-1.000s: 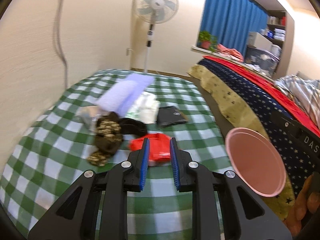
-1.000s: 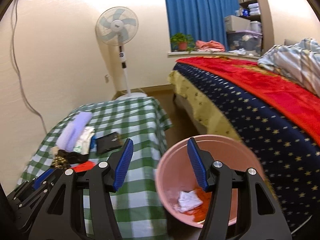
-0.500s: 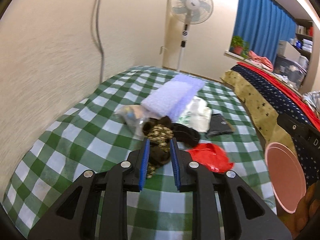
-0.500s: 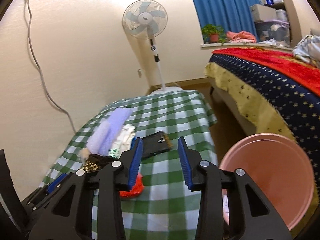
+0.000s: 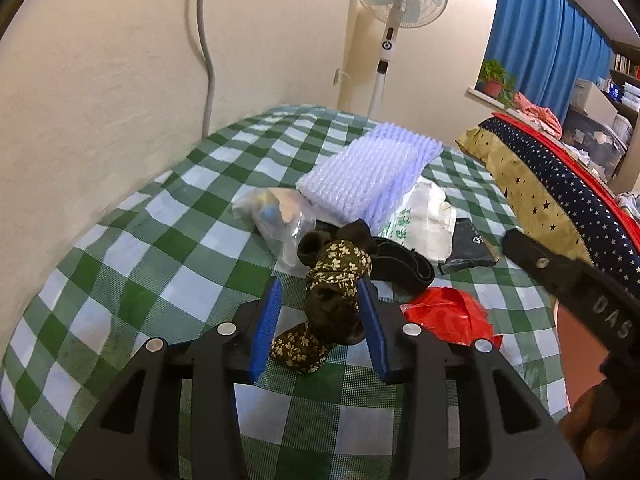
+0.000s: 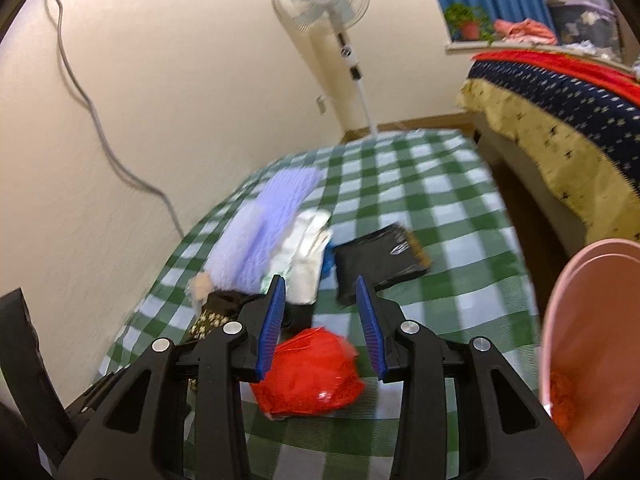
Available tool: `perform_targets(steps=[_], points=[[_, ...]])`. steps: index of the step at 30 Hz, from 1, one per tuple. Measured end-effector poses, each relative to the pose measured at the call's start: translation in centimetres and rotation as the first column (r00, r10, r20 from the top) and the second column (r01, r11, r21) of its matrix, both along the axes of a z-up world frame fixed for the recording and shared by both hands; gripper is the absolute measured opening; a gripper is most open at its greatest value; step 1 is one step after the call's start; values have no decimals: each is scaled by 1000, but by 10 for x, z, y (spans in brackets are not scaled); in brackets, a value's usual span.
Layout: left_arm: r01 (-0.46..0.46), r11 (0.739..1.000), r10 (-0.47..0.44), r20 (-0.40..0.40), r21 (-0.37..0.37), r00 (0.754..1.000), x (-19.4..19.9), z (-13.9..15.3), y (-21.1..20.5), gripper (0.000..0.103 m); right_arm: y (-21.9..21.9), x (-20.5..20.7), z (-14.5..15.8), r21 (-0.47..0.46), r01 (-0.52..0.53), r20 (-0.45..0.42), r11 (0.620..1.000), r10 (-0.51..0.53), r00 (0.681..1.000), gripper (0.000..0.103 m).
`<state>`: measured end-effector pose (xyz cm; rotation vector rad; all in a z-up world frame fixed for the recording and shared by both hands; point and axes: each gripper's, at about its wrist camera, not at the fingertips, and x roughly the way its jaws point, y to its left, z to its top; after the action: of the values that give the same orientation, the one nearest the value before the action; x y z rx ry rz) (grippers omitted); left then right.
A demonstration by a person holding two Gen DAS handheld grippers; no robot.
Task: Collect trash
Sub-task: 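Reach the left gripper to the black floral cloth and grasp it, then grasp the black strap with the right gripper while the left gripper holds the floral cloth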
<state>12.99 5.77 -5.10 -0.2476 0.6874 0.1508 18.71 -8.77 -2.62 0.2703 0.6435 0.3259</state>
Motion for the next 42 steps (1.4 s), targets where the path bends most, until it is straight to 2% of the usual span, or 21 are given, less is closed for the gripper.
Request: perform_targets(steps=[6,13,15,17,19,20,23,31,42], points=[[7,999,-8,-22,-33,1000,5,-6,4,39,13,19,-13,20,-22,-81,1000,24,996,38],[22,999,-24,-36,-43,999,9,-9,4,25,30,34,-30,-10,-48,-162,999,46,986,38],[23,999,-24,-35,-41,999,9,-8,4,25,33,37,-36,-26,-46,-184,999,41,982,37],[23,999,-25,-38,-41,999,9,-8,3,23,34,38,-37,-18,-55,-183,998,51,982,33],[25,999,-27,-40,-39,999,10,-9,3,21,36,38,-35,-20,-71,-176,997,67,982,24],[26,999,-28,-40,-38,999,10,-9,3,21,38,37,-34,-25,-83,-170,996,78,982,13],[31,999,-33,-38,-41,999,9,-9,3,18,42,34,-30,-41,-99,-158,994,91,983,5],[55,997,-56,-13,-49,998,4,-1,-1,12,22,21,-7,-34,-45,-105,998,41,994,3],[99,995,-97,56,-21,994,-16,27,-13,12,-20,-17,36,-59,69,-13,996,-69,998,2]])
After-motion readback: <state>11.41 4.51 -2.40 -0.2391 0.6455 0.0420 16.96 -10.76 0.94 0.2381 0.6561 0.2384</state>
